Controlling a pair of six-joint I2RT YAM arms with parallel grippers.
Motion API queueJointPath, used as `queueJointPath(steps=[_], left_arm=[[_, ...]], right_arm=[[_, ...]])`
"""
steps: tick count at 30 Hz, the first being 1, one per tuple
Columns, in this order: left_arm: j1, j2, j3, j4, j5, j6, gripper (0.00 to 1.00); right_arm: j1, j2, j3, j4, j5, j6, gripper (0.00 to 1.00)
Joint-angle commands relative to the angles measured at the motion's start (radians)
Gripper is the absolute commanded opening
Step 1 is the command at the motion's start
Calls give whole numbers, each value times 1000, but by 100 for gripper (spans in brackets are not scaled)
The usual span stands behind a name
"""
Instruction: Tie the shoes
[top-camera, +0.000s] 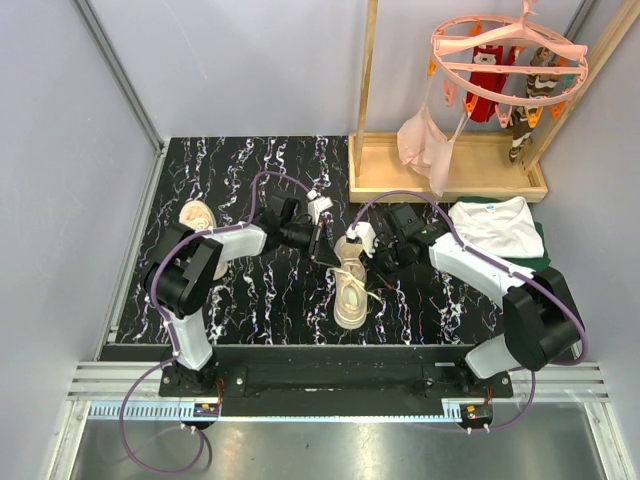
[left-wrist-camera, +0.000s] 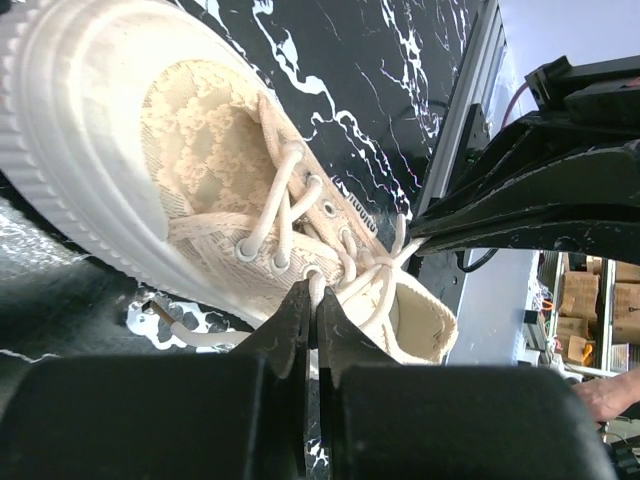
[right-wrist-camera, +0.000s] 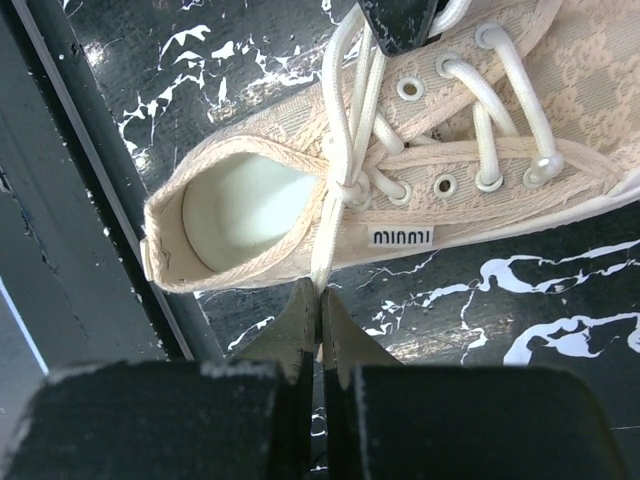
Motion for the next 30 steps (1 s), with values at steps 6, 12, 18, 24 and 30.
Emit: queueJointPath(steps=[6, 12, 18, 24, 30], left_arm=[[56, -9, 52, 12, -104, 67, 0], [72, 2, 53, 12, -108, 65, 0], [46, 7, 50, 55, -62, 26, 0], [13, -5, 29, 123, -45, -48, 0], [9, -5, 12, 153, -48, -73, 0]], right_arm=[[-5, -31, -38, -120, 68, -39, 0], [-5, -60, -72, -134, 83, -58, 0], [-5, -22, 7, -111, 49, -6, 0], [-7, 12, 126, -110, -24, 91, 26], [-13, -12, 146, -110, -17, 132, 56]])
